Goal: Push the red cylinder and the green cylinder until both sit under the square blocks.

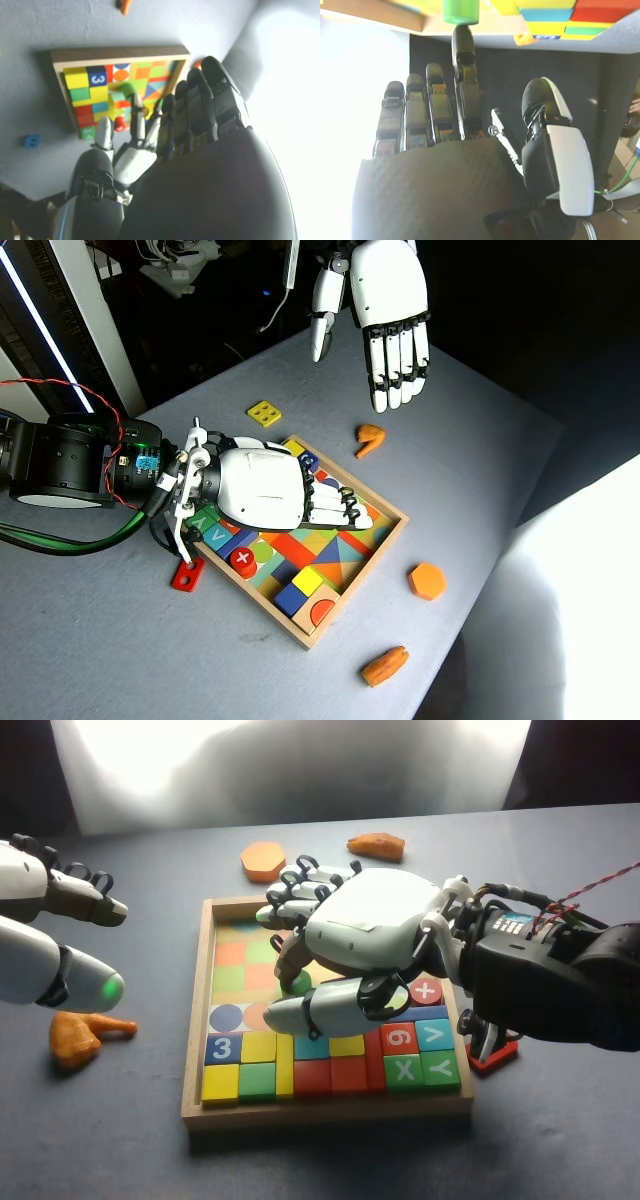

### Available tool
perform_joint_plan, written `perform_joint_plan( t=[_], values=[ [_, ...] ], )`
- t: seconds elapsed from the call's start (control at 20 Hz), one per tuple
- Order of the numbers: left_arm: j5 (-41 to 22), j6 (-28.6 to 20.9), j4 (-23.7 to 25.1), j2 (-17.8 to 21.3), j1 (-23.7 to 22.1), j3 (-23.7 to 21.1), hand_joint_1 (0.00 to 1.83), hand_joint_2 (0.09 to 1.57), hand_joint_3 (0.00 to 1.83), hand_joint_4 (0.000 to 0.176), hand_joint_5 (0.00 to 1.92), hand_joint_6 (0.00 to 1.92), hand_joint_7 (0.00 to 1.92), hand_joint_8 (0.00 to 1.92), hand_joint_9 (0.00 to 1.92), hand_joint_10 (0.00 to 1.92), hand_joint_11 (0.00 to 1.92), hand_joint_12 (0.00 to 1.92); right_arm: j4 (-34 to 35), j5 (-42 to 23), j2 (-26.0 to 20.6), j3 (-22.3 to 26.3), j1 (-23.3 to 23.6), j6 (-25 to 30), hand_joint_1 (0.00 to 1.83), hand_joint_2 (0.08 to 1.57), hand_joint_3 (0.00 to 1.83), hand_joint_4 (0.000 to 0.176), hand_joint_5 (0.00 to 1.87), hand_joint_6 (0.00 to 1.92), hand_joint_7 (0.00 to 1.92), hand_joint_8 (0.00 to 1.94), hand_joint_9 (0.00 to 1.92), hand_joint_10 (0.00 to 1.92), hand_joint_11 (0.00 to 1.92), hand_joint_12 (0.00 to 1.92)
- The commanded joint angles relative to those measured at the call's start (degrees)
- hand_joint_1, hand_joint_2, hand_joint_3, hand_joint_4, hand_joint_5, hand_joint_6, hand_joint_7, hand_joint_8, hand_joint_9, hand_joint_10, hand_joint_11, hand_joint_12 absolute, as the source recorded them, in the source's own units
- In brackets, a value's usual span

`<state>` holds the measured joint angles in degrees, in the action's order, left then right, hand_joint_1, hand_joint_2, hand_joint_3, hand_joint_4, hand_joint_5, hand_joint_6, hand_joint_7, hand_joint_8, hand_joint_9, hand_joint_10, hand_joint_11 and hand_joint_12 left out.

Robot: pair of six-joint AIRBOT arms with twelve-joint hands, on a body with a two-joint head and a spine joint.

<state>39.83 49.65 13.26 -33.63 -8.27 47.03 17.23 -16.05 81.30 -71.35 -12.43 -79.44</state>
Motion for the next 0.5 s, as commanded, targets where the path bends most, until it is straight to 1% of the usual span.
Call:
perform_joint_plan(
  t=[0.0,0.15,0.25,0.4,0.45],
  values=[
    [-4.1,0.1,1.1,0.8,-0.4,0.2,0.06,1.27,0.0,0.0,0.17,0.01,0.19,0.0,0.19,0.0,0.0,0.57,-0.7,-4.8,-0.7,0.5,-0.2,0.1,0.01,1.24,0.0,0.0,0.76,0.14,0.2,0.0,0.05,0.03,0.0,0.0],
    [-4.1,0.1,1.1,0.8,-0.4,0.1,0.07,1.26,0.0,0.0,0.18,0.01,0.2,0.0,0.2,0.01,0.0,0.61,-1.5,-4.3,-1.7,1.2,-0.4,0.1,0.03,1.23,0.0,0.0,0.76,0.15,0.22,0.01,0.07,0.04,0.0,0.0],
    [-4.1,0.1,1.1,0.8,-0.4,0.1,0.04,1.27,0.0,0.0,0.16,0.0,0.18,0.0,0.18,0.0,0.0,0.55,-1.5,-3.7,-2.6,1.9,-0.5,-0.6,0.0,1.23,0.0,0.0,0.75,0.16,0.2,0.0,0.06,0.04,0.0,0.0],
    [-4.1,0.1,1.1,0.8,-0.4,0.1,0.05,1.27,0.0,0.0,0.16,0.0,0.19,0.0,0.19,0.0,0.0,0.57,-1.5,-3.4,-4.8,3.8,-1.3,-2.5,0.0,1.23,0.0,0.0,0.73,0.16,0.19,0.0,0.05,0.04,0.0,0.0],
    [-4.1,0.1,1.1,0.8,-0.4,0.1,0.02,1.27,0.0,0.0,0.15,0.0,0.18,0.0,0.18,0.0,0.0,0.55,-1.7,-3.1,-5.4,4.2,-1.5,-2.7,0.0,1.23,0.0,0.0,0.74,0.16,0.2,0.01,0.06,0.04,0.0,0.0]
  ],
)
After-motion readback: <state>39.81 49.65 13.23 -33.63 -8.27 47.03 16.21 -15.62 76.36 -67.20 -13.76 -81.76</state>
